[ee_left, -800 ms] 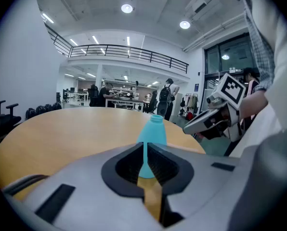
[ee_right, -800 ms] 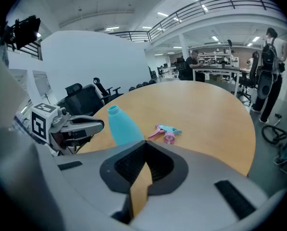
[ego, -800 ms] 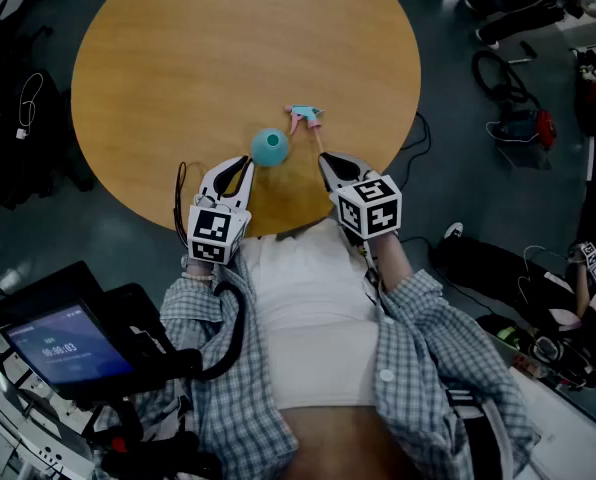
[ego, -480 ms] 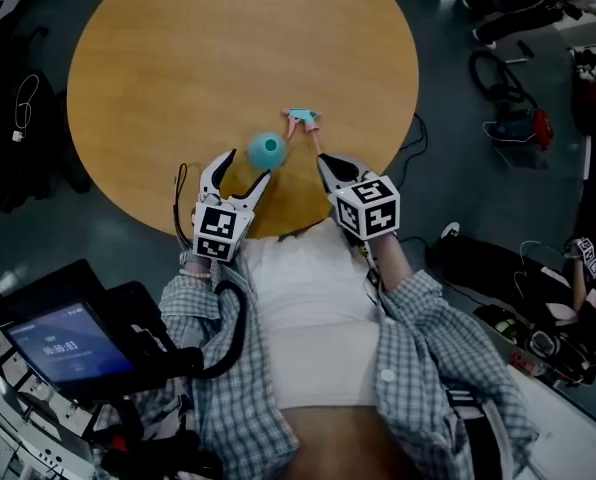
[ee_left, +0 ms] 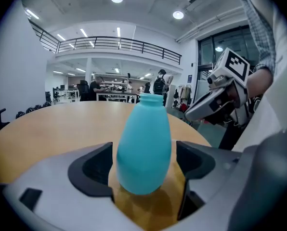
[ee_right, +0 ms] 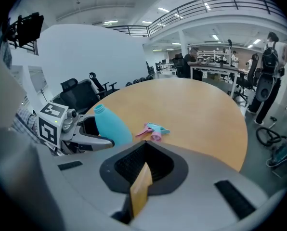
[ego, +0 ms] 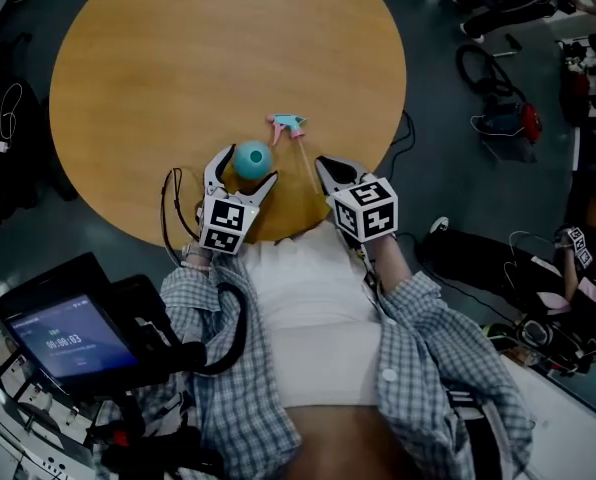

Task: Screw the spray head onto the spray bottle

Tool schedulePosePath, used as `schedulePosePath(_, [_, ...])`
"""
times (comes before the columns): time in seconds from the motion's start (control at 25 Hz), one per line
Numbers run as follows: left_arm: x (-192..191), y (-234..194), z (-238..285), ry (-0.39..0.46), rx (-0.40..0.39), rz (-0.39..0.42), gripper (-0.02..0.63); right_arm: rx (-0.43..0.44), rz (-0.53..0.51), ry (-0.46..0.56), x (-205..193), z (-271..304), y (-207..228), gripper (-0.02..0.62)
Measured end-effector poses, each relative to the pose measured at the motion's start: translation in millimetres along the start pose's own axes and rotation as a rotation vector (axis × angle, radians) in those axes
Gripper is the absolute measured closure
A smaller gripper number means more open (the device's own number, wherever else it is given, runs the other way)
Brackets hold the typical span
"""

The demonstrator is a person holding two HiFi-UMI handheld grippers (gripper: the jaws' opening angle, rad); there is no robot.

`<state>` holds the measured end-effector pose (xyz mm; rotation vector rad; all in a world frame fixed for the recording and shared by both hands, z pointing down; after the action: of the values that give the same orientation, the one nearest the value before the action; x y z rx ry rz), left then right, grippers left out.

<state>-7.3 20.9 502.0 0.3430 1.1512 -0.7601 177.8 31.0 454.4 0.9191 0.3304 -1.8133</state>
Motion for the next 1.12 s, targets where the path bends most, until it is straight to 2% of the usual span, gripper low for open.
schedulePosePath(0.24, [-4.8,-5.0,-0.2,0.005,0.033,0.068,0.218,-0.003,0.002,-0.002,-1.0,5.0,1.9,0.604])
schedulePosePath(0.36, [-5.7,-4.2,-3.0,0.013,0.034,0.073,0.219,0.005,-0.011,-0.018,0.7,11.1,5.7,0.604])
schedulePosePath(0.72, [-6.8,-7.7,-1.4,0.001,0.037,0.077,0.219,0.091,-0.336,-0.092,50.3,59.4,23.1,0.604])
schedulePosePath(0.76, [-5.6,-8.8,-0.2,0.003,0.038,0.082,0.219,0.109,-0.377,-0.106,56.8,66.0,23.8,0.574])
schedulePosePath(0.8, [-4.4,-8.8,1.0,0.005,0.037,0.086,0.219,0.135,-0.414,-0.129,60.6,71.4,23.4,0.513])
schedulePosePath(0.88, [-3.7,-6.4,2.0,0.005,0.031,0.09,0.219,0.195,-0.488,-0.2,61.8,79.2,19.4,0.451])
schedulePosePath(1.0, [-4.5,0.1,1.8,0.0,0.018,0.092,0.219,0.264,-0.597,-0.316,58.1,89.0,12.3,0.414])
schedulePosePath(1.12, [-5.1,5.6,1.9,-0.004,0.007,0.091,0.219,0.317,-0.64,-0.398,56.2,103.8,12.2,0.402])
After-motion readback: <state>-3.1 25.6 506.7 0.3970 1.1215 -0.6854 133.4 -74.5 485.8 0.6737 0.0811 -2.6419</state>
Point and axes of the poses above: the fingertips, and each gripper's own axes: z forward along the fingers, y to its right, x out of its top, the point moved 7 cm from there along -z, backward along the fingers, and after that the axes turned 5 degrees about y, right-handed, at the moved point
